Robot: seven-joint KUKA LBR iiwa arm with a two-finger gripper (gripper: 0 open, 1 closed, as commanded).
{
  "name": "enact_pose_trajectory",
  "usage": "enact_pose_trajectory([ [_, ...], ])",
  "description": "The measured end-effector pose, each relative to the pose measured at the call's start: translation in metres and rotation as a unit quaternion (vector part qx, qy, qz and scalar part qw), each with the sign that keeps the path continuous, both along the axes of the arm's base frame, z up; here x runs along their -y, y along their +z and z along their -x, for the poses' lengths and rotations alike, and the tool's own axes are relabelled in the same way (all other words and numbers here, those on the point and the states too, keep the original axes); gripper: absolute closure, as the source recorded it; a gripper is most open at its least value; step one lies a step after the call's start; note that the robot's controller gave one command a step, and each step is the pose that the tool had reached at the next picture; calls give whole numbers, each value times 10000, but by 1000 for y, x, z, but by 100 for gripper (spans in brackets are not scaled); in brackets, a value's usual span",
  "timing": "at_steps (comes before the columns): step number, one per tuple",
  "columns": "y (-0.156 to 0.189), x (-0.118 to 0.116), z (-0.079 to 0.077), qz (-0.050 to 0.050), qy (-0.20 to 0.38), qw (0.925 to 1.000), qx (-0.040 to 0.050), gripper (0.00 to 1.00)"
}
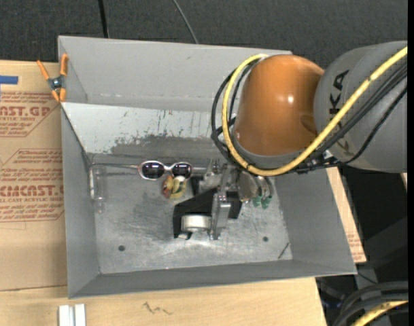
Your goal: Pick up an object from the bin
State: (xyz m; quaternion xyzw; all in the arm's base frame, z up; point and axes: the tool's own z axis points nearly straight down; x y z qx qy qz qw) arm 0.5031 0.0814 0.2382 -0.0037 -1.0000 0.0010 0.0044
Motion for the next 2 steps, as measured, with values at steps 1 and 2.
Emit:
enact_pose_trajectory([
  [1,16,-5,-5,-2,48,10000,17,100],
  [2,28,-5,-11,-17,215,9997,102,100],
])
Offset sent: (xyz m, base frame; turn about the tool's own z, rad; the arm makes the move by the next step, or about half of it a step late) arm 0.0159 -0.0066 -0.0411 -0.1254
